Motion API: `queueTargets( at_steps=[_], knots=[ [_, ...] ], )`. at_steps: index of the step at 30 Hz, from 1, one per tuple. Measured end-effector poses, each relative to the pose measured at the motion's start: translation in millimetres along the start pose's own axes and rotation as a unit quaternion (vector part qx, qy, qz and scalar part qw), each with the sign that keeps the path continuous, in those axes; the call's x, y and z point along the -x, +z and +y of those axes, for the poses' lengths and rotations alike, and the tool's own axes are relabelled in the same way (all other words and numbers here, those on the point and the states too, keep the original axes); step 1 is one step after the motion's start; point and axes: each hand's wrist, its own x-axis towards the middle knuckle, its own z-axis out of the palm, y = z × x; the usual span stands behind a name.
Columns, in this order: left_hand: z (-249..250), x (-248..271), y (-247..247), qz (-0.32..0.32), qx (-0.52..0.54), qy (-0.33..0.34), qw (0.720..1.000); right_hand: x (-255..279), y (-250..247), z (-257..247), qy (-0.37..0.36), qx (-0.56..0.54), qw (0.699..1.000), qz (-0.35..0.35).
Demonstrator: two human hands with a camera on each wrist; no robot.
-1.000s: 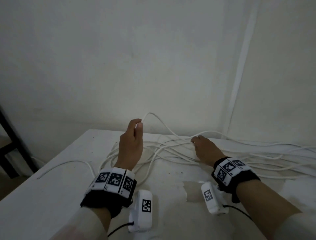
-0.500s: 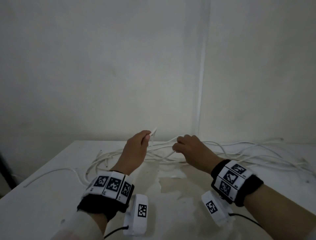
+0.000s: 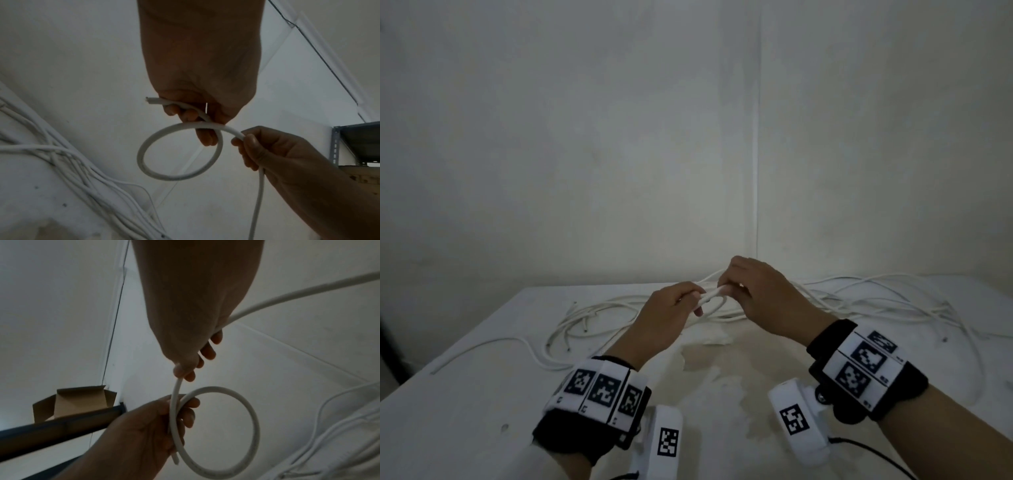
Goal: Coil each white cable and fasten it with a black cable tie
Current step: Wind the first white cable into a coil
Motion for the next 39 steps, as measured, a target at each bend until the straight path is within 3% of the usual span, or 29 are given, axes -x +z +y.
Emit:
queueTargets(
  at_steps=[3, 7, 14, 18, 23, 25, 39],
  knots=[
    [5, 2, 0, -0.002, 0.045, -0.005, 0.999, 3, -6, -1, 0.017, 0.003, 1.0, 0.014],
    [8, 6, -2, -0.041, 0.029, 0.004, 0.999, 7, -14, 2, 0.091, -0.068, 0.994, 0.001],
    [15, 12, -3, -0.053, 0.055, 0.018, 0.997, 8, -27, 11, 0.162, -0.126, 0.979, 0.019],
    [19, 12, -9, -0.054, 0.081, 0.029, 0.995, 15, -28, -1, 0.153, -0.141, 0.977, -0.049],
    [24, 11, -10, -0.077, 0.086, 0.041, 0.992, 14, -30, -10, 0.163, -0.228, 0.959, -0.05],
    [23, 10, -11, -0.06, 0.097, 0.04, 0.993, 13, -32, -14, 0.174, -0.274, 0.944, -0.056],
    [23, 6, -12, 0.05, 0.031, 0.062, 0.996, 6, -38, -23, 0.241, -0.321, 0.915, -0.038]
  ],
)
